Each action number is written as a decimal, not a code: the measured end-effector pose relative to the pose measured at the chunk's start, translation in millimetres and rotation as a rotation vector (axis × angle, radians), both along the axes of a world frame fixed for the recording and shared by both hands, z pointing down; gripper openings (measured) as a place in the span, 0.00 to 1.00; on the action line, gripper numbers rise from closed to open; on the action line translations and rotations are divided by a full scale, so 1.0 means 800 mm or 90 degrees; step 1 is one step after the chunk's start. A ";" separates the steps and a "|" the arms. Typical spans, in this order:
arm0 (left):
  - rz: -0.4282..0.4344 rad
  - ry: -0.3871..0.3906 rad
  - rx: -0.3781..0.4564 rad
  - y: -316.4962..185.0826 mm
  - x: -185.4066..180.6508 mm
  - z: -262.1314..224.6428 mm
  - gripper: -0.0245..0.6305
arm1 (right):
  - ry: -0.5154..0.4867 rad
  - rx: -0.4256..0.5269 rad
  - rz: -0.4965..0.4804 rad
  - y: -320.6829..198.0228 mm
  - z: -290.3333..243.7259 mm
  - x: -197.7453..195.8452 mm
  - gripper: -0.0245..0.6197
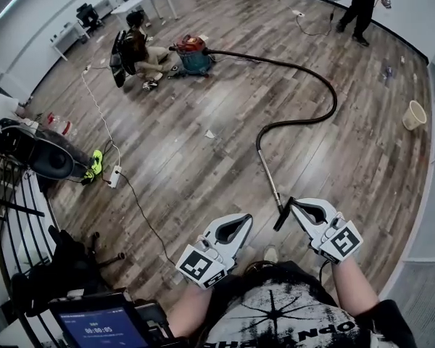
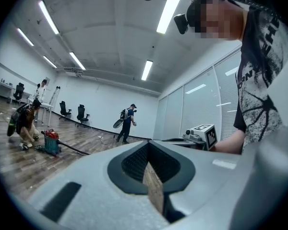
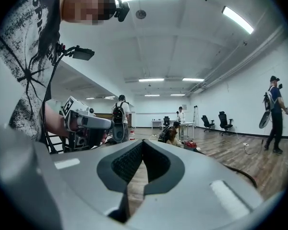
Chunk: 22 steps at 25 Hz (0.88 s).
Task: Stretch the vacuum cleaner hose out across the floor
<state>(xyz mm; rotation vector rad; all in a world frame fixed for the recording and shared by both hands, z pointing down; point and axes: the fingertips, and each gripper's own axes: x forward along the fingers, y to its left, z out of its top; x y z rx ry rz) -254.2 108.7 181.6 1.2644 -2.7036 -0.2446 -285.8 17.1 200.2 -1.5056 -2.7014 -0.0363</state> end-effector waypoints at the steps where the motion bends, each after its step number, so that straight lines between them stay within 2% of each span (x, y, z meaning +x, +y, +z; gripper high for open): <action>1: -0.007 -0.001 0.000 -0.004 -0.010 0.000 0.04 | 0.009 0.003 -0.007 -0.004 0.005 -0.009 0.05; 7: -0.038 0.005 -0.010 -0.009 -0.048 0.011 0.04 | -0.017 -0.019 -0.040 -0.008 0.007 -0.056 0.05; 11: -0.044 0.012 -0.007 0.000 -0.065 0.014 0.04 | 0.021 -0.008 -0.041 -0.001 0.020 -0.068 0.05; 15: -0.035 0.012 -0.001 0.013 -0.087 0.020 0.04 | -0.007 -0.017 -0.043 0.017 0.019 -0.091 0.05; 20: -0.009 0.012 0.011 0.060 -0.145 0.028 0.04 | 0.039 0.016 -0.020 0.064 0.040 -0.139 0.05; 22: 0.005 0.013 0.011 0.076 -0.165 0.032 0.04 | 0.037 0.020 -0.007 0.080 0.040 -0.156 0.05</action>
